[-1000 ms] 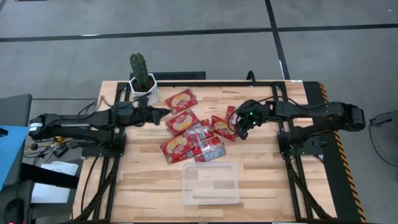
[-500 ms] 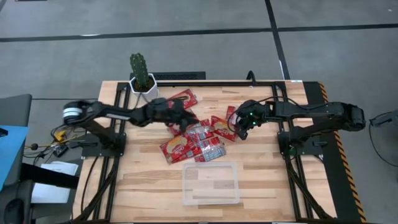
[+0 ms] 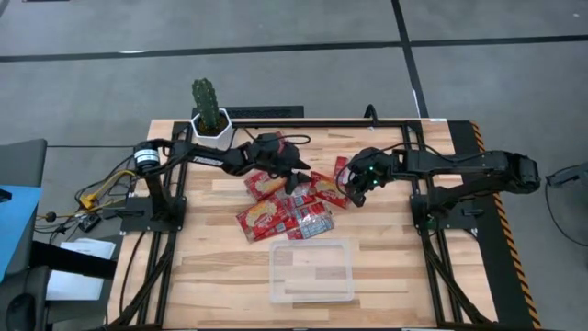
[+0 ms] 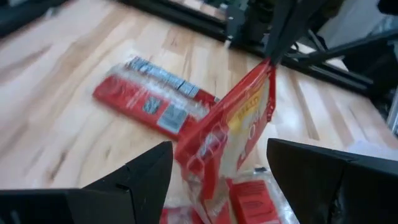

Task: Sort popcorn bags into baskets
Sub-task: Put the red popcorn bag into the transparent bin

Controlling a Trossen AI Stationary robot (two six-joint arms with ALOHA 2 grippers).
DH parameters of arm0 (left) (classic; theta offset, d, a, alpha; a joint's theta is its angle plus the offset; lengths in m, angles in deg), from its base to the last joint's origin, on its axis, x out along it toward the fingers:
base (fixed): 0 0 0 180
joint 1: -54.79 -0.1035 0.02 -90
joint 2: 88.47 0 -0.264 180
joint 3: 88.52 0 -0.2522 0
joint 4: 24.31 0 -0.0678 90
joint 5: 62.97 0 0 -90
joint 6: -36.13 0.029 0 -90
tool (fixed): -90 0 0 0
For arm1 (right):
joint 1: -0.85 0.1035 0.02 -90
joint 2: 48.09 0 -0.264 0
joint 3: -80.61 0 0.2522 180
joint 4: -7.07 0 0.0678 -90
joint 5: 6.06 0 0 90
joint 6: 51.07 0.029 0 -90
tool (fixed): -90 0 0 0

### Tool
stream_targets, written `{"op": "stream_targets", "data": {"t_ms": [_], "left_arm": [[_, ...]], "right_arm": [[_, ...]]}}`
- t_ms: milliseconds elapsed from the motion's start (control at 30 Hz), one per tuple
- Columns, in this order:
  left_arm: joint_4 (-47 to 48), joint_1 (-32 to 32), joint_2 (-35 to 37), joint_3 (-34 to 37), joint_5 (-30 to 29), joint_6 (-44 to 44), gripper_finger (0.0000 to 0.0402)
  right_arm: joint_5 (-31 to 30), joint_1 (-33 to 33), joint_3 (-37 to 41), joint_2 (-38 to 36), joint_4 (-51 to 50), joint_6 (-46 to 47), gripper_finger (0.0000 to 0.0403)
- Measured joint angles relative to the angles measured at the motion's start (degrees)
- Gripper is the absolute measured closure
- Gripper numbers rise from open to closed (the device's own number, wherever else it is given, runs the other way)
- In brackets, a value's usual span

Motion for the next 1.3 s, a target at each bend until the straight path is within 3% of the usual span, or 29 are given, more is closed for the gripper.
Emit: {"op": "stream_targets", "data": {"t_ms": [133,333,667,933,1300], "left_arm": [[2.02,-0.07,-0.01,-1.72,0.65,10.10,0.0152],[6.25,-0.07,-0.87,-4.81,5.24,15.81,0.0152],[15.01,-0.20,-6.03,-9.81,10.71,17.11,0.0152],[16.13,0.15,-7.64,-13.24,9.86,17.68,0.0153],[20.73,1.77,-9.65,-14.90,12.24,18.98,0.0232]], "right_arm": [[0.02,1.03,0.00,0.00,0.00,0.02,0.0400],[0.00,2.02,0.00,0.00,-0.02,0.04,0.0400],[0.00,2.31,0.00,-0.02,0.50,-0.44,0.0400],[-0.04,2.54,-0.02,-0.01,0.57,-0.64,0.0399],[0.02,2.94,-0.02,-0.02,1.70,-1.07,0.0398]]}}
